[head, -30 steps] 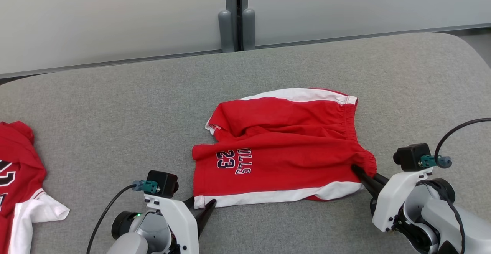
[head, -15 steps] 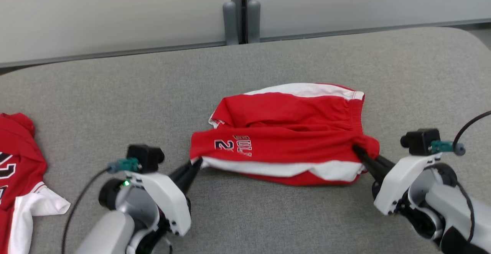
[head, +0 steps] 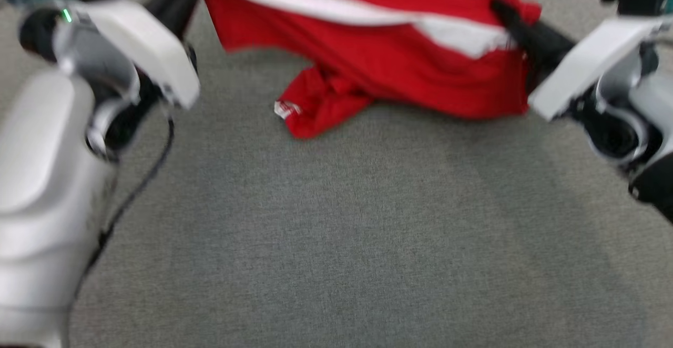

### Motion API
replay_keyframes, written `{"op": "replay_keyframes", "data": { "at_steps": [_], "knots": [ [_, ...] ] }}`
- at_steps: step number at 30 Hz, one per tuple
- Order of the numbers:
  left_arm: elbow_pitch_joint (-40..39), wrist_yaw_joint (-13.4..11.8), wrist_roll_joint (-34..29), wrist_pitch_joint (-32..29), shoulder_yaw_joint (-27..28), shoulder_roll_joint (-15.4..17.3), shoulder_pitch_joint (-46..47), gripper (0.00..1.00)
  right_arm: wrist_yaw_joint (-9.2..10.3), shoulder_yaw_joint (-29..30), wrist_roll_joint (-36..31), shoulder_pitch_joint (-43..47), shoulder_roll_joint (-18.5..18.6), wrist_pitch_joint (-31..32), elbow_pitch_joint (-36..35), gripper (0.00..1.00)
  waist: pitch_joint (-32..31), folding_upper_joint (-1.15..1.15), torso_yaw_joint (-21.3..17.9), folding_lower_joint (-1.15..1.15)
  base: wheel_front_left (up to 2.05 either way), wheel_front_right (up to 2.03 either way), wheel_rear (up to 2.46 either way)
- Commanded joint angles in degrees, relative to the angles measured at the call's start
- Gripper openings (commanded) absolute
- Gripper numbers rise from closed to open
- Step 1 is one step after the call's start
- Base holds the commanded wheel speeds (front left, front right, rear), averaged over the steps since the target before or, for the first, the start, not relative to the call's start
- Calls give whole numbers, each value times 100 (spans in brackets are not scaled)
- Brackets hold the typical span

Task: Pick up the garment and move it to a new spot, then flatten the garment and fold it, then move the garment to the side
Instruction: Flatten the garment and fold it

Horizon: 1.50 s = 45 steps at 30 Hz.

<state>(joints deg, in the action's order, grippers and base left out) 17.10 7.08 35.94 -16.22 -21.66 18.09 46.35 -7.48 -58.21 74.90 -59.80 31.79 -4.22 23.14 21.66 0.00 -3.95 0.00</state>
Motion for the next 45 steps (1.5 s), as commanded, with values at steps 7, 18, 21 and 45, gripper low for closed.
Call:
{"op": "replay_keyframes", "data": {
  "at_steps": [7,18,21,45],
  "knots": [
    [998,38,27,541,-543,190,2414,0,-3,416,466,-1601,-161,-87,147,0,1222,0,62,0,0,0,0],
    [2450,40,404,1780,-1357,111,4935,0,-3,535,578,-3431,-330,-448,749,0,1460,0,196,0,0,0,0],
    [2655,41,435,2047,-1567,84,5252,0,-3,512,567,-3624,-353,-677,840,0,1412,0,180,0,0,0,0],
    [2273,40,2486,1191,-3289,1126,2544,0,-2,-1292,1142,-1389,-298,-394,414,0,92,0,121,0,0,0,0]
  ]
}}
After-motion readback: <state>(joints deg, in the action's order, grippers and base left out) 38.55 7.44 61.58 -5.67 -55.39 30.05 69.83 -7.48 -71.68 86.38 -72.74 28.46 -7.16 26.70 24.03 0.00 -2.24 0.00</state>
